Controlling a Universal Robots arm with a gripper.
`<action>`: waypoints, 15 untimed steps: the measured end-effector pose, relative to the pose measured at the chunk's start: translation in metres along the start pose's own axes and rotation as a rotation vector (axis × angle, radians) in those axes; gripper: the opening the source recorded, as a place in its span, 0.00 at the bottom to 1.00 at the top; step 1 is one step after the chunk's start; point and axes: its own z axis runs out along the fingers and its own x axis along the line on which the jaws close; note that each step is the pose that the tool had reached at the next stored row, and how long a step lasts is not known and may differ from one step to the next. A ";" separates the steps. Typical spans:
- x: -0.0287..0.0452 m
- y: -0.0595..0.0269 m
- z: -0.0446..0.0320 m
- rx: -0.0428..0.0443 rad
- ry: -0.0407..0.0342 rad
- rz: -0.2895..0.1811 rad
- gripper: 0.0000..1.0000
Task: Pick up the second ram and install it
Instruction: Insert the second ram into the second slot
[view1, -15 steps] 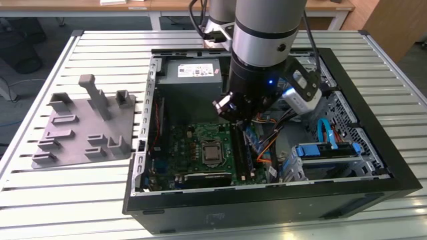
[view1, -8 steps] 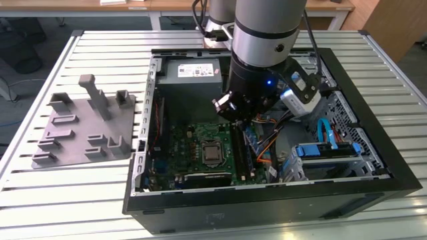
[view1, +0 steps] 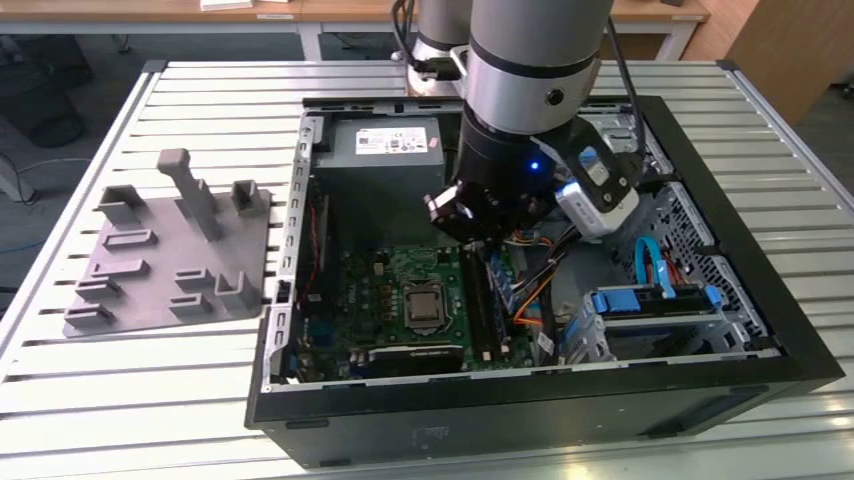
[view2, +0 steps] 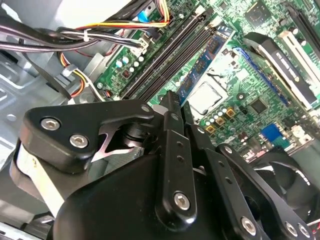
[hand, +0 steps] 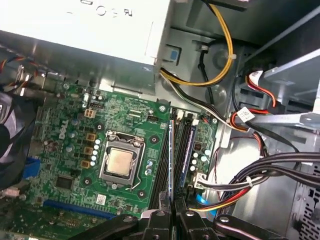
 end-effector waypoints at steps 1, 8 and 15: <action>0.0000 0.0000 0.0000 0.0002 -0.0001 0.009 0.14; 0.0000 0.0000 0.0003 0.0018 -0.0010 0.073 0.14; 0.0000 0.0000 0.0005 0.0035 -0.0020 0.140 0.14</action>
